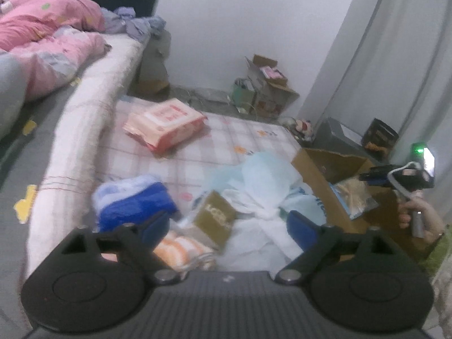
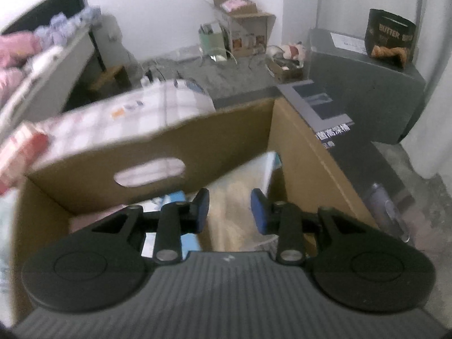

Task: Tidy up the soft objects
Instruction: 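Move the right gripper back toward the plush pig and blue pack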

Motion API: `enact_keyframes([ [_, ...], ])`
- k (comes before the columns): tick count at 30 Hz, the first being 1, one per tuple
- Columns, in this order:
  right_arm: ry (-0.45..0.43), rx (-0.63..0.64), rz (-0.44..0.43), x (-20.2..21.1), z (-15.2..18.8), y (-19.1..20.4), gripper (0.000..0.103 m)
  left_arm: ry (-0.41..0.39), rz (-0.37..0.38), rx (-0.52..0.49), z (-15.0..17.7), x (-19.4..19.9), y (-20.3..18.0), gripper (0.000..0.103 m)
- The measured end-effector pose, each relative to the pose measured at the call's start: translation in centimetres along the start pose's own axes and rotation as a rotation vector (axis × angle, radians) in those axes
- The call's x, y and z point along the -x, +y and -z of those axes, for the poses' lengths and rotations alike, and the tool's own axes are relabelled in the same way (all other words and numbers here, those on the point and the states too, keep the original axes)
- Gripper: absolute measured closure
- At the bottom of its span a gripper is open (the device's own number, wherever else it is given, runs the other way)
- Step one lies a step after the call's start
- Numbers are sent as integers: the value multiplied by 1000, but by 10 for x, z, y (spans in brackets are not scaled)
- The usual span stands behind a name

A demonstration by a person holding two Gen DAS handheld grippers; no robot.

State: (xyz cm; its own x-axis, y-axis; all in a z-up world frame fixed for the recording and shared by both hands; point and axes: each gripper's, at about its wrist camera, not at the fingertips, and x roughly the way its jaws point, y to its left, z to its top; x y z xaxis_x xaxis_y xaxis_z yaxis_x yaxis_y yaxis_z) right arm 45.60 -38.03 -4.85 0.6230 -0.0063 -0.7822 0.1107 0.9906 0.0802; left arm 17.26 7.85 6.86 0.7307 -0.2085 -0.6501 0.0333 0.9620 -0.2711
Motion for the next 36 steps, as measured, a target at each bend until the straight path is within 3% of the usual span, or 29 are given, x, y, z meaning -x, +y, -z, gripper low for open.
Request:
enact_keyframes([
  [10, -141, -73, -216, 136, 15, 18, 52, -106, -31, -64, 24, 47, 15, 6],
  [17, -89, -50, -460, 202, 48, 71, 48, -149, -30, -89, 43, 70, 29, 6],
  [23, -19, 61, -582, 222, 58, 146, 47, -169, -63, -74, 46, 78, 38, 6],
  [28, 76, 127, -667, 220, 61, 209, 46, -168, -138, -75, 42, 69, 47, 6],
  [36, 204, 253, -722, 196, 60, 315, 42, -122, -175, -27, 19, 37, 76, 9],
])
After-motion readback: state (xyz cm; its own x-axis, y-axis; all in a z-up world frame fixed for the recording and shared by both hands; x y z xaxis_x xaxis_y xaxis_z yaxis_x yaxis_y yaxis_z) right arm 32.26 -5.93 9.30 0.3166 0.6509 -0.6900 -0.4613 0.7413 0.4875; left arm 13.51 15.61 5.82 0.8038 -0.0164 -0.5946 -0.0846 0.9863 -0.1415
